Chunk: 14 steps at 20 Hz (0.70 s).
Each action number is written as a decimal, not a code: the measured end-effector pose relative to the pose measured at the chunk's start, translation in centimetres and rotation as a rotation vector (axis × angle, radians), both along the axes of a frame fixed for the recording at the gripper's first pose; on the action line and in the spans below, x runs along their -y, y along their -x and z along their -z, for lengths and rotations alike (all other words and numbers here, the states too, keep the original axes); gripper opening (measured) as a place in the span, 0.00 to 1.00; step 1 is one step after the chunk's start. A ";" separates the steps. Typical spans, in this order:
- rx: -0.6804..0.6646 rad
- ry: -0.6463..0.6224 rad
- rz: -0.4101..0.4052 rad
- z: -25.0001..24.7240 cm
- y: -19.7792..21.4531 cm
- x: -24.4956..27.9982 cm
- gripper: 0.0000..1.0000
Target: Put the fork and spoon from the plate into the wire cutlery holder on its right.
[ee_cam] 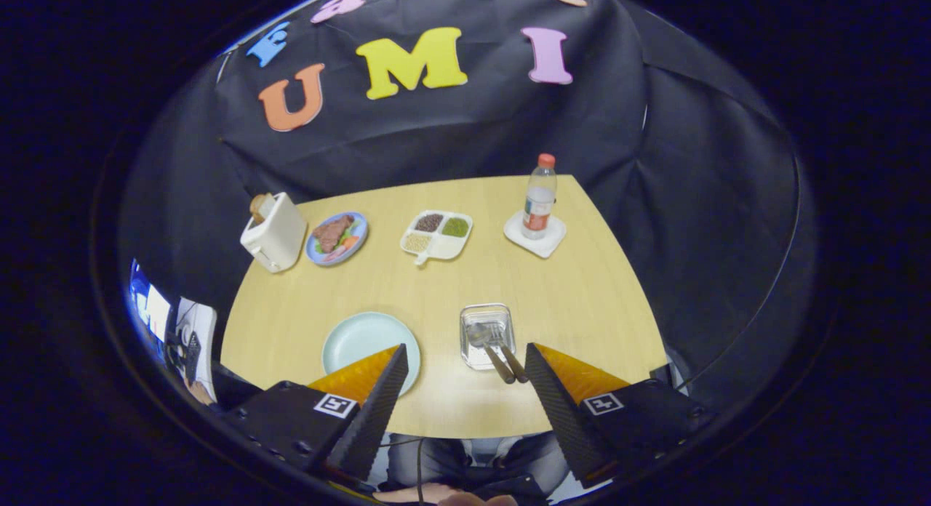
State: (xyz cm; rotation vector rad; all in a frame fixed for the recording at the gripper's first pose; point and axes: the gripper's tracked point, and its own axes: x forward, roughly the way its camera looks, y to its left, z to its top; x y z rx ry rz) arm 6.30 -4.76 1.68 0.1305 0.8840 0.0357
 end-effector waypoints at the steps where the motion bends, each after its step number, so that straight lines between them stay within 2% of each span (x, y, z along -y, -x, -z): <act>1: 0.056 -0.010 -0.009 -1.2 0.6 -0.5 0.97; 3: 0.166 -0.042 -0.048 -3.3 2.1 -1.7 0.97; 5: 0.320 -0.055 -0.048 -5.7 3.1 -1.9 0.97; 7: 0.517 0.003 -0.014 -8.2 3.8 -1.0 0.97; 9: 0.736 0.079 0.066 -10.7 5.2 0.3 0.97; 11: 0.846 0.069 0.103 -11.5 7.4 -0.6 0.96; 14: 0.929 0.065 0.141 -10.6 10.0 -1.3 0.96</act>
